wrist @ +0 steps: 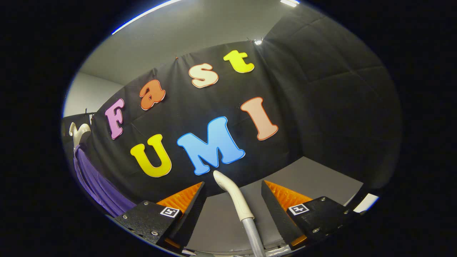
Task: Iron the clothes twice with a garment steamer, once on the left side and once on the right side.
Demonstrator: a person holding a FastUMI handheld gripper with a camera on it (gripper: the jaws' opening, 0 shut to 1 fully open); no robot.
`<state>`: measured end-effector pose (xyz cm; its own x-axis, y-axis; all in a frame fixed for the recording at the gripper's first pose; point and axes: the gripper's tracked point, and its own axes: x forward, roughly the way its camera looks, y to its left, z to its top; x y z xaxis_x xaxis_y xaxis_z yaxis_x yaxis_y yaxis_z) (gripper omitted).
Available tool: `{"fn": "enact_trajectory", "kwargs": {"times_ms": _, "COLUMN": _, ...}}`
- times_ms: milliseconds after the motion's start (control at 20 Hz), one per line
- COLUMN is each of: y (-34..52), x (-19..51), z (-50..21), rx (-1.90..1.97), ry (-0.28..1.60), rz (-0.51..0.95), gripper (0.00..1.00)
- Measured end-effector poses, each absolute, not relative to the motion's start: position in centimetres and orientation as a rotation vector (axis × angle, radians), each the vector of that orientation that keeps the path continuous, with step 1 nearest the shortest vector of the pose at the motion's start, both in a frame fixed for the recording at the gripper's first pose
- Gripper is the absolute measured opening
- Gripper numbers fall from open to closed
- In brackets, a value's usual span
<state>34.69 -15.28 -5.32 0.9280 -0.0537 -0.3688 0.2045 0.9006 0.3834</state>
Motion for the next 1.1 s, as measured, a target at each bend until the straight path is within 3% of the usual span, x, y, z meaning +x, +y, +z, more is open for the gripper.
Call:
{"fn": "enact_trajectory", "kwargs": {"times_ms": 450, "y": -15.4, "x": 41.2, "z": -12.3, "rx": 0.539, "ry": 0.560, "rz": -0.026, "gripper": 0.95}}
{"fn": "enact_trajectory", "kwargs": {"times_ms": 1100, "y": -11.8, "x": 42.2, "z": -19.0, "rx": 0.686, "ry": 0.818, "rz": 0.153, "gripper": 0.94}}
